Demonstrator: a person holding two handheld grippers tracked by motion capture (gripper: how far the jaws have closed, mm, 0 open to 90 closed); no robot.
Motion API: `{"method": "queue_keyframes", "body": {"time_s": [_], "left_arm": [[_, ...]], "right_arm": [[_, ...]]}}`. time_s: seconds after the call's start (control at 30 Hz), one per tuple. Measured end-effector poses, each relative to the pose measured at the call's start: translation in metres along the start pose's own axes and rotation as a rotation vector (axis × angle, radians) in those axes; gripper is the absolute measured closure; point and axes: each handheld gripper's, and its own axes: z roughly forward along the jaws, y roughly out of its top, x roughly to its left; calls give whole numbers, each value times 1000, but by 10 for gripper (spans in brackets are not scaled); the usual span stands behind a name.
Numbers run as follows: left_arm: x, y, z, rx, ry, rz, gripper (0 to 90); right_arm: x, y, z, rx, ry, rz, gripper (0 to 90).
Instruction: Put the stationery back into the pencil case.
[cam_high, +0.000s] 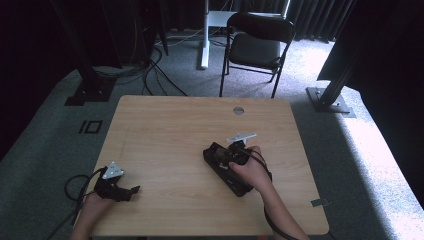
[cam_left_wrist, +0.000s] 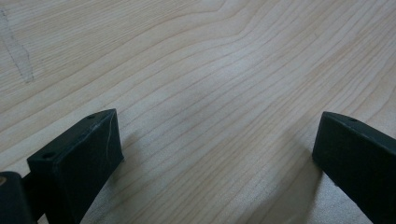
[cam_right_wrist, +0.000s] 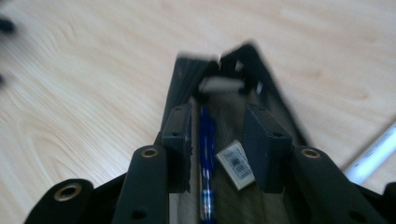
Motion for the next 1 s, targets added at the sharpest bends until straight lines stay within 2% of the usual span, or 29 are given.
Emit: {"method": "queue_keyframes", "body": {"time_s": [0.1, 0.17, 0.27, 0.33, 0.43, 0.5, 0.53, 0.6, 0.63, 0.7, 0.8, 0.97, 1.0], "left_arm": [[0, 0, 0, 0, 0, 0, 16], [0, 0, 0, 0, 0, 0, 17], [0, 0, 0, 0, 0, 0, 16], [0, 0, 0, 0, 0, 0, 16], [0, 0, 0, 0, 0, 0, 16], [0, 0, 0, 0, 0, 0, 16], [0, 0, 0, 0, 0, 0, 16], [0, 0, 0, 0, 0, 0, 16], [0, 0, 0, 0, 0, 0, 17], [0, 0, 0, 0, 0, 0, 16], [0, 0, 0, 0, 0, 0, 16], [0, 0, 0, 0, 0, 0, 17], [0, 0, 0, 0, 0, 0, 17]], "right_arm": [[-11, 5, -12, -59, -27, 28, 613], [-25, 6, -16, -82, -76, 59, 611], [-47, 4, -11, -72, -154, 97, 611], [-58, 0, -4, -47, -200, 111, 608], [-76, -7, 10, -17, -244, 152, 604], [-83, -10, 18, -18, -248, 192, 597], [-86, -12, 21, -17, -257, 208, 595], [-88, -13, 24, -17, -263, 211, 595], [-91, -16, 32, -6, -267, 227, 594], [-92, -17, 38, 9, -291, 223, 599], [-92, -19, 45, 28, -293, 227, 614], [-93, -22, 50, 83, -299, 220, 728], [-93, -23, 51, 89, -292, 216, 780]]}}
